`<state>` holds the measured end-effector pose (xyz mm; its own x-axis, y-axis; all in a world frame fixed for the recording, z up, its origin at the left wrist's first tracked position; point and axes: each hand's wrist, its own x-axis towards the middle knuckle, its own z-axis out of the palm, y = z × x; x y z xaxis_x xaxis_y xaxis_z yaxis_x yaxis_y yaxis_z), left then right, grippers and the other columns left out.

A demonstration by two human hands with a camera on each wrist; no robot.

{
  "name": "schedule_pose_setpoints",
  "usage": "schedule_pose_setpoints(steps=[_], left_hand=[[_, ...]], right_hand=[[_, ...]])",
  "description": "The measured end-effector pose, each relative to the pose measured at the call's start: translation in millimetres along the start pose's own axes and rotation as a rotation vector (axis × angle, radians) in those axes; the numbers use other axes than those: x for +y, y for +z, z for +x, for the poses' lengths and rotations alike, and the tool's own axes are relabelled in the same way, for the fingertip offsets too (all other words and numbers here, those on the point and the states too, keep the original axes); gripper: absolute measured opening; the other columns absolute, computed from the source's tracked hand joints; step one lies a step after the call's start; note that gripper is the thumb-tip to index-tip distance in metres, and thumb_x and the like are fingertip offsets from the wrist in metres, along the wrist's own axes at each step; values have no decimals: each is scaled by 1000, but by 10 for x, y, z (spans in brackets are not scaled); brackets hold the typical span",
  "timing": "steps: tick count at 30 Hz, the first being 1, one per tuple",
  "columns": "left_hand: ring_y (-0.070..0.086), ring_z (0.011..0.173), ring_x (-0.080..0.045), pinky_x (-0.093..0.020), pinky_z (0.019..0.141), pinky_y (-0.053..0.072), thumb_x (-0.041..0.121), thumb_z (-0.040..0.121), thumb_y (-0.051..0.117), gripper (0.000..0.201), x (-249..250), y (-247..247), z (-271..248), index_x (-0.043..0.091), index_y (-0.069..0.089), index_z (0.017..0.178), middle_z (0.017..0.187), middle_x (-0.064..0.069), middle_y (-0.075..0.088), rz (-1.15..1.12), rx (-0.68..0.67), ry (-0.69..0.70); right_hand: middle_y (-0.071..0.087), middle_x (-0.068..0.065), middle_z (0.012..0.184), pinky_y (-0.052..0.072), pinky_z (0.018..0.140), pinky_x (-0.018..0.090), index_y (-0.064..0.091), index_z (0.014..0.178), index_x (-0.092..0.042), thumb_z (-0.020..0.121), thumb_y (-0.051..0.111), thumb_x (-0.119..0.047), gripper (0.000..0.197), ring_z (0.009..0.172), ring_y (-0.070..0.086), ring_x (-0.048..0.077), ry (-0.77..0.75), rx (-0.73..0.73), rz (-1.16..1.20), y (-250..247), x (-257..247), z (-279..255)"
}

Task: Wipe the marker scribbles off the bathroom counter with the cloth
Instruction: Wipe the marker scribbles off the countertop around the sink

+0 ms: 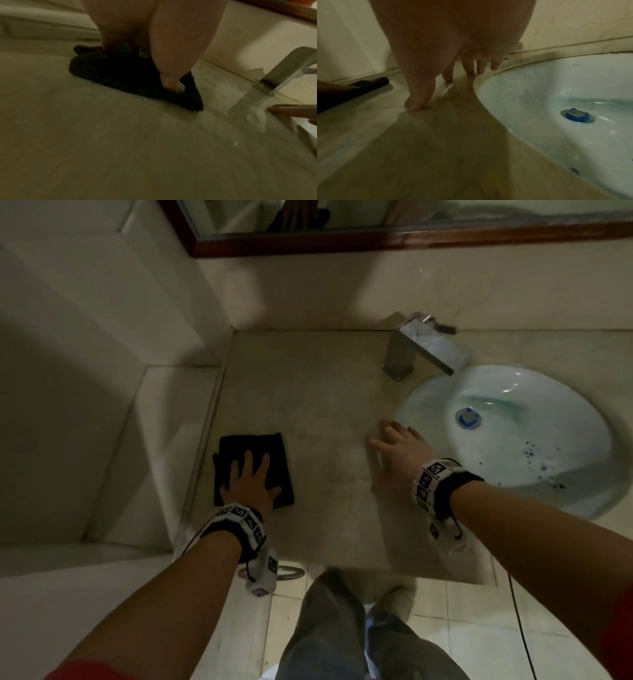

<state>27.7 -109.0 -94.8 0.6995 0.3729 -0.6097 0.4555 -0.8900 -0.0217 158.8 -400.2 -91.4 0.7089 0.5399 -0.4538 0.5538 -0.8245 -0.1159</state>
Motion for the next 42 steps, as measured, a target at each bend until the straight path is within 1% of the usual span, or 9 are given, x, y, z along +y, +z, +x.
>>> schedule_pose_setpoints(steps=[4,7,10,18,24,27,30,36,42], left_hand=[[-10,148,-29,-62,114,18,56,95,45,78,123,-304,401,41,-7,152,161,3,-17,22,-7,19],[-8,148,-29,-63,113,20,59,93,45,80,212,-545,714,41,-5,152,161,3,-16,47,-1,51],[-6,148,-32,-63,114,16,60,91,50,82,289,-730,1001,41,-2,152,162,1,-14,27,26,94],[-6,148,-31,-64,114,14,60,91,48,82,622,-1307,1668,41,-2,153,162,2,-13,62,36,193],[-6,148,-32,-65,113,14,60,91,49,80,986,-1475,1880,42,0,152,162,3,-12,87,57,250],[-6,148,-32,-65,113,15,60,91,48,80,1125,-1457,1856,42,0,152,162,3,-12,113,58,270],[-7,147,-32,-65,113,13,61,90,48,79,1278,-1331,1727,43,1,152,162,3,-12,128,51,327],[-6,148,-31,-64,114,10,59,90,51,80,1624,-899,1127,44,3,152,162,3,-11,181,74,432],[-4,148,-31,-61,115,13,52,92,53,76,1904,-401,366,43,5,152,162,4,-11,216,69,436]], right_hand=[[10,3,161,11,120,49,25,149,-38,77,60,-65,84,148,10,25,-7,80,36,-71,71,158],[0,2,163,5,121,45,16,152,-35,81,54,-68,87,150,2,23,34,66,89,-112,120,275],[-5,3,163,2,121,43,13,153,-31,86,53,-60,84,150,-5,23,101,72,162,-233,225,450],[-3,5,163,4,121,45,14,154,-29,85,63,-50,86,150,-3,24,163,-13,211,-510,324,744],[-4,5,163,5,120,46,15,154,-28,83,68,-44,90,150,-4,24,186,-17,244,-543,326,796],[-4,4,163,7,121,48,14,154,-29,83,68,-45,91,150,-5,24,182,-11,260,-506,346,805],[-2,3,163,15,120,47,17,154,-28,83,69,-43,89,150,-3,22,184,-11,302,-484,363,808],[23,2,160,26,117,35,26,152,-25,92,55,-24,67,145,23,22,236,107,464,-436,382,587],[38,6,152,36,111,36,28,151,-23,94,55,-21,63,135,42,27,153,31,479,-307,383,124]])
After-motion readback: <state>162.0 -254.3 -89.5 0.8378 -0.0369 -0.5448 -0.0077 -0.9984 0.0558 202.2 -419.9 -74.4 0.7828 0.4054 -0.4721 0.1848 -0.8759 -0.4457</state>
